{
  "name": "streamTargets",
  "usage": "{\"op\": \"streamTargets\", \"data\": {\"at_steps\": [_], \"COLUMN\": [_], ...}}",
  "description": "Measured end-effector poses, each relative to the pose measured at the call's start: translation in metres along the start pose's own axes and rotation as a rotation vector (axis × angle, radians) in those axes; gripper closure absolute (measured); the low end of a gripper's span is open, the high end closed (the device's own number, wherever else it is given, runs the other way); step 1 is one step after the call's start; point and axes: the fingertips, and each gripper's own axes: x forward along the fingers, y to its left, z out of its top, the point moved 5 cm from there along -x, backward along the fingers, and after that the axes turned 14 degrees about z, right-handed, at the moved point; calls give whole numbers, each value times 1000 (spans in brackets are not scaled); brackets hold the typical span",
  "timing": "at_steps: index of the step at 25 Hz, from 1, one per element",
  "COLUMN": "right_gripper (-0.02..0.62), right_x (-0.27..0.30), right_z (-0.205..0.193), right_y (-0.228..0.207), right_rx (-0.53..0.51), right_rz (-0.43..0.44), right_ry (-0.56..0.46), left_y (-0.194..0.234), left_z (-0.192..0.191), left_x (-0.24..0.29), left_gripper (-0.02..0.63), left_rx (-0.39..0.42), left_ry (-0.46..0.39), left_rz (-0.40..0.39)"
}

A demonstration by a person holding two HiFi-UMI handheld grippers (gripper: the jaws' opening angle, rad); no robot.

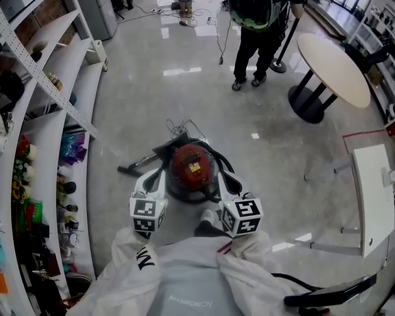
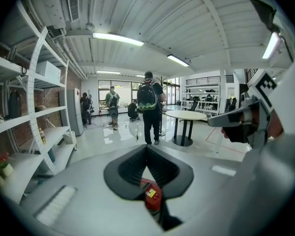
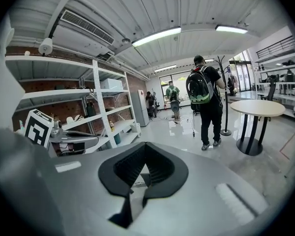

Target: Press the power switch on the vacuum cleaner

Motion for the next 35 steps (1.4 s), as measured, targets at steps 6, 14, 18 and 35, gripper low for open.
{"op": "streamTargets", "data": {"at_steps": [6,14,18,35], "right_gripper": [595,595,595,595], "right_x": [-11,-34,-46,-89], "right_z": [-17,-37,-46,-73], "right_y": [34,79,95,124], "right_rx": [-7,-8,-20,-22], "right_rz": [-25,-64,-84,-151], "right_ry": [9,17,28,59], "left_y": [9,18,21,4], "left_z": [-17,-32,-42,-64], "left_x": [-27,-70,-89,-138], "left_gripper": [606,606,606,606], "left_rx": [-10,-20,-30,-57], "left_ry": [-6,-19,-23,-8], "left_rz": [-28,-59,-65,-93]}}
